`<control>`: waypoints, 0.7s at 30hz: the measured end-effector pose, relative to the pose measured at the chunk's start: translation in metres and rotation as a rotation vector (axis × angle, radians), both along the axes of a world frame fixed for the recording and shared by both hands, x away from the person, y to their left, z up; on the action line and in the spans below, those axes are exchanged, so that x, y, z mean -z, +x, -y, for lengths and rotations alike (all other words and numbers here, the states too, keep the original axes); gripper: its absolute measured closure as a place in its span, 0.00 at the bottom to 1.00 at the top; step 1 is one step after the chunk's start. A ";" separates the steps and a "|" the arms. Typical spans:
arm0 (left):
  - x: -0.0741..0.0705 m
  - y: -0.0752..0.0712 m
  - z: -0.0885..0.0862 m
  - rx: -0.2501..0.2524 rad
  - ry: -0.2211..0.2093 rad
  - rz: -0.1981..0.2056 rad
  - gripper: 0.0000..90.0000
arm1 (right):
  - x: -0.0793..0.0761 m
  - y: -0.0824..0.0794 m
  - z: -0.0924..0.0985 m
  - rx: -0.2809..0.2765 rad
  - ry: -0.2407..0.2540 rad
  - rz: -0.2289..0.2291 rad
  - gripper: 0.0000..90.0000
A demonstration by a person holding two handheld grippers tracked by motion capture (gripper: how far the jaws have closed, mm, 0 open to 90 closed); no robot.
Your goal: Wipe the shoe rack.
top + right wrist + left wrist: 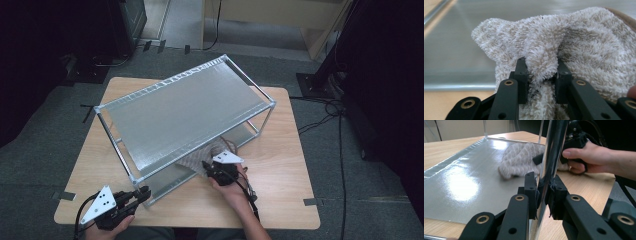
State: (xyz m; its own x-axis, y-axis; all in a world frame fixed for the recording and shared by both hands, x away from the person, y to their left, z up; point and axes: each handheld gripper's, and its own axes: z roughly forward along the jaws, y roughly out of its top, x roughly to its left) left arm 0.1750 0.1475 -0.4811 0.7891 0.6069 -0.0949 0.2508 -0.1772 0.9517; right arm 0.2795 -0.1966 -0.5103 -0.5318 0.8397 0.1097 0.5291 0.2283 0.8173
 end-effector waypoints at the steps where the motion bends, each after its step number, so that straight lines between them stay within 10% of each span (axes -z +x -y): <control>1: 0.000 0.000 0.000 0.000 -0.001 -0.001 0.88 | 0.001 0.004 0.007 0.012 0.002 0.002 0.78; 15: 0.000 0.000 0.000 0.009 -0.008 -0.009 0.88 | 0.004 0.029 0.071 0.264 -0.006 0.023 0.76; 21: 0.000 0.000 0.001 0.012 -0.010 -0.008 0.88 | 0.006 0.026 0.068 0.288 -0.013 0.013 0.76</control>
